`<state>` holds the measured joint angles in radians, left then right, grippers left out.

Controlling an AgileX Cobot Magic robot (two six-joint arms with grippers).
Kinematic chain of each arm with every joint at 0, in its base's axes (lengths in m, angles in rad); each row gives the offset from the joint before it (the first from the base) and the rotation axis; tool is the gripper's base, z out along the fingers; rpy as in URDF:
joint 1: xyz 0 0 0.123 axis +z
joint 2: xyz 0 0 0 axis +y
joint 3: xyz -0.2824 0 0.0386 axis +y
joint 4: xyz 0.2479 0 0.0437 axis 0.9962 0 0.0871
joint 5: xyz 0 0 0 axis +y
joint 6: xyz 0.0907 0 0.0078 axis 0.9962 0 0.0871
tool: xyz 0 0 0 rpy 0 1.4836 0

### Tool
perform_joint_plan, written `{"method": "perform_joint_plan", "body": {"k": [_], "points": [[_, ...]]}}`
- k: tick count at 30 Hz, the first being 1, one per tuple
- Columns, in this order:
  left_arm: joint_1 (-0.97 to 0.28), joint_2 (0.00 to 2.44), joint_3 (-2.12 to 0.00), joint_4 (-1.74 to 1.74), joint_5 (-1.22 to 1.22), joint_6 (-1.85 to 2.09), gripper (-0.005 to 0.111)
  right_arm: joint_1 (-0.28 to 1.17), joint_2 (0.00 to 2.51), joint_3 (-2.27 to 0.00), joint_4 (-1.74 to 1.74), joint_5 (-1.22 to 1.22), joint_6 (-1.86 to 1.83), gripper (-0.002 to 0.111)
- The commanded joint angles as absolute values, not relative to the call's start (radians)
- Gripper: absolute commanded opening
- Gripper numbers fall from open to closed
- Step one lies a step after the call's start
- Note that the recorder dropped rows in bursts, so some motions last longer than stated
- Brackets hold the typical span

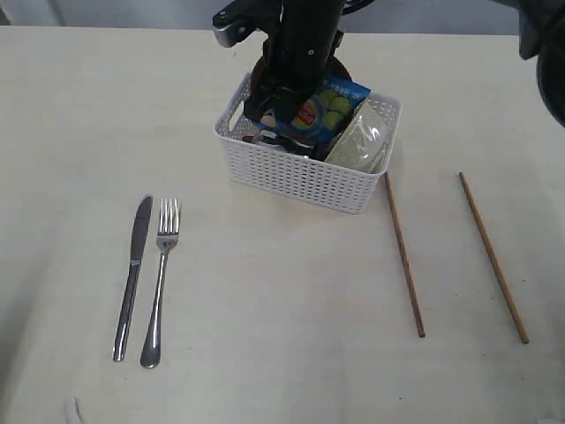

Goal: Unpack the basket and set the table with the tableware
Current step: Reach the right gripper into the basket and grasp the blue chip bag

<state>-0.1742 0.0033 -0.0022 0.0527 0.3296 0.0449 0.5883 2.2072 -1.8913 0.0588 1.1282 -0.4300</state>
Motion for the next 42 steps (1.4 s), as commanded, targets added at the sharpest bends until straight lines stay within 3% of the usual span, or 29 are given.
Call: {"method": "perform_joint_plan", "body": {"k": [1, 6, 8, 13, 15, 35, 37, 42], "points": [[-0.172, 0.000, 0.000, 0.051, 0.322, 0.044, 0.000, 0.586, 2.166, -1.903, 0.050, 1.104, -0.436, 0.000], [-0.172, 0.000, 0.000, 0.051, 0.322, 0.044, 0.000, 0.581, 2.147, -1.947, -0.005, 1.099, -0.369, 0.001], [-0.172, 0.000, 0.000, 0.051, 0.322, 0.044, 0.000, 0.577, 2.143, -1.972, -0.041, 1.105, -0.339, 0.011], [-0.172, 0.000, 0.000, 0.051, 0.322, 0.044, 0.000, 0.572, 2.143, -2.010, -0.089, 1.133, -0.336, 0.052], [-0.172, 0.000, 0.000, 0.051, 0.322, 0.044, 0.000, 0.572, 2.147, -2.010, -0.095, 1.139, -0.338, 0.054], [-0.172, 0.000, 0.000, 0.051, 0.322, 0.044, 0.000, 0.572, 2.258, -2.010, -0.148, 1.122, -0.391, 0.054], [-0.172, 0.000, 0.000, 0.051, 0.322, 0.044, 0.000, 0.572, 2.265, -2.010, -0.148, 1.122, -0.391, 0.046], [-0.172, 0.000, 0.000, 0.051, 0.322, 0.044, 0.000, 0.572, 2.265, -2.010, -0.166, 1.130, -0.391, 0.000]]}}
